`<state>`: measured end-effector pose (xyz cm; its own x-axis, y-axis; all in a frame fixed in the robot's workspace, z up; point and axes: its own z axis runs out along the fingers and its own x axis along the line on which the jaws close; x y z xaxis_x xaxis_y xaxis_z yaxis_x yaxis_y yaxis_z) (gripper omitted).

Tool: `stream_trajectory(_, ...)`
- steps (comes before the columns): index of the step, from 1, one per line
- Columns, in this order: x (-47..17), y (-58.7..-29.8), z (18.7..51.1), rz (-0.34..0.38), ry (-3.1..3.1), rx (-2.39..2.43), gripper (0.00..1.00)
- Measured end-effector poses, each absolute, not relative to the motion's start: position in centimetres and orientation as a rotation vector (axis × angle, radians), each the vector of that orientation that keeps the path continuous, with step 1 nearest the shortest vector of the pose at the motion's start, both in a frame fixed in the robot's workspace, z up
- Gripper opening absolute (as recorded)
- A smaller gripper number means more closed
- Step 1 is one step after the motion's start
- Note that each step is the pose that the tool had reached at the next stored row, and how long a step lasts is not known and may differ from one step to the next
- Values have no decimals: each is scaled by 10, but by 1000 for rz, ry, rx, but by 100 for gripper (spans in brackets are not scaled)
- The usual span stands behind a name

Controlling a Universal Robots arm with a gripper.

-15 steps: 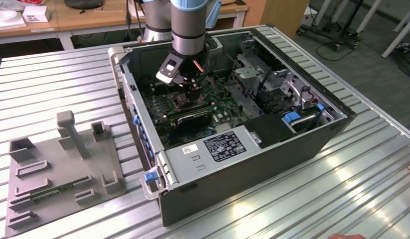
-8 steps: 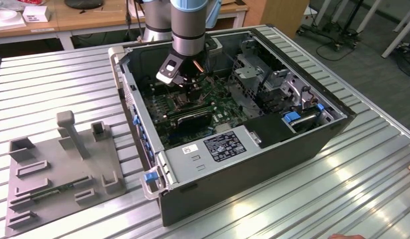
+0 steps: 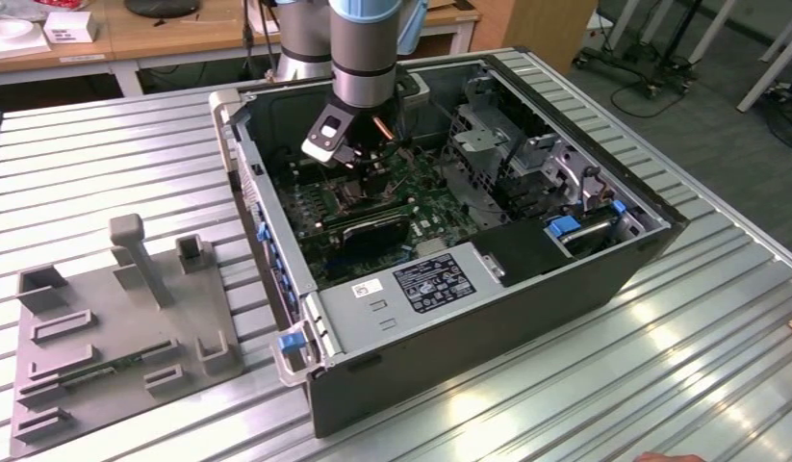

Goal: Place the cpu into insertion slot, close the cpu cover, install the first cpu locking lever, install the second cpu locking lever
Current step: 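Place the cpu into insertion slot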

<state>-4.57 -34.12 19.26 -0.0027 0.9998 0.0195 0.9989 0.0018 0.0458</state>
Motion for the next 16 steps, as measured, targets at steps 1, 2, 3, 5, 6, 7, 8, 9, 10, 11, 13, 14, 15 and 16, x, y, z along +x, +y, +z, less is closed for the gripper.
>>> stream_trajectory(1, -46, -341, 193, 72, 2210, 2205, 54)
stream_trajectory(2, -46, -341, 193, 72, 2210, 2205, 54)
stream_trajectory(3, -46, -341, 193, 72, 2210, 2205, 54)
stream_trajectory(5, -46, -341, 194, 73, 2210, 2205, 54)
stream_trajectory(6, -46, -341, 195, 72, 2210, 2205, 54)
stream_trajectory(7, -46, -341, 196, 71, 2210, 2205, 54)
stream_trajectory(8, -46, -341, 197, 71, 2210, 2205, 54)
stream_trajectory(9, -46, -341, 197, 71, 2210, 2205, 54)
stream_trajectory(10, -46, -341, 197, 71, 2210, 2205, 54)
stream_trajectory(11, -46, -341, 197, 71, 2209, 2205, 54)
stream_trajectory(13, -46, -340, 196, 68, 2208, 2204, 54)
stream_trajectory(14, -46, -340, 196, 65, 2207, 2202, 54)
stream_trajectory(15, -46, -339, 196, 61, 2205, 2200, 54)
stream_trajectory(16, -46, -339, 196, 57, 2204, 2199, 54)
